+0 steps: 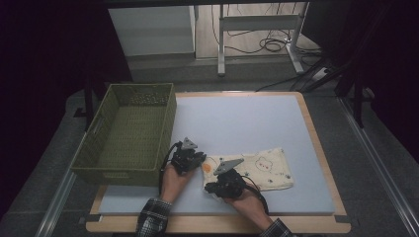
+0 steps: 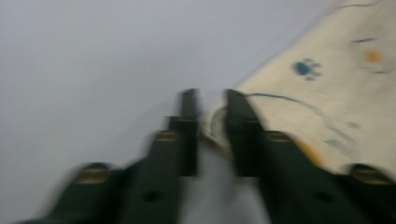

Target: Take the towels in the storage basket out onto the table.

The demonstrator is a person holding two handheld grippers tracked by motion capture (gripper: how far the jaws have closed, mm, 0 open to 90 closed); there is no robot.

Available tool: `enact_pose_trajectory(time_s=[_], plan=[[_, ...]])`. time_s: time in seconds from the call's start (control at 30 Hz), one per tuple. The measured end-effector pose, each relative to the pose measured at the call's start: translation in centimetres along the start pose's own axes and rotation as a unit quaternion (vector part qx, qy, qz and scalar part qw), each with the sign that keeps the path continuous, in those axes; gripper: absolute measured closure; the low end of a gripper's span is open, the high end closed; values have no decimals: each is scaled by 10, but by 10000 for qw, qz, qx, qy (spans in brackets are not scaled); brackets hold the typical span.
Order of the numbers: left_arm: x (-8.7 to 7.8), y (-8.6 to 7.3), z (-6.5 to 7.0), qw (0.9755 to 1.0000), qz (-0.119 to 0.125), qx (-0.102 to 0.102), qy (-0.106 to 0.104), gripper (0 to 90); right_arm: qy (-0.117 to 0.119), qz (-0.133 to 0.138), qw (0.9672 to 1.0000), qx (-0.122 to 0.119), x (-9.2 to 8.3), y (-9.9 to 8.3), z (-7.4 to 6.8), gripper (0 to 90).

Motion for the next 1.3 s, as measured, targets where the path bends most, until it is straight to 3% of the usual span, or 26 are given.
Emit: enact_pose_trajectory(time_s=[0.07,0.23,0.5,0.67,1.1,1.3], plan=[[0,2,0,10000,34,-36,-4,848,35,52,10000,-16,-3,3,-1,838],[-5,14,6,9998,179,102,51,852,11,152,9999,-48,-12,9,1,837],[-7,44,23,9977,374,569,13,851,-29,401,9992,36,-35,14,10,834],[3,59,34,9959,392,812,-28,850,-130,489,9986,152,-49,10,22,832],[35,86,60,9932,359,1059,-333,847,-451,605,9959,501,-79,-17,55,830],[55,99,76,9908,305,1236,-466,846,-592,686,9933,710,-94,-34,70,829]])
Point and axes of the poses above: each handheld gripper's, and its own axes: x roughly forward along the jaws, y roughly out of its top, z roughly to its right, the point moved 9 cm from there along x, roughly forward along the jaws, and after that the axes turned 11 degrees about -y, right-handed, at the moved point
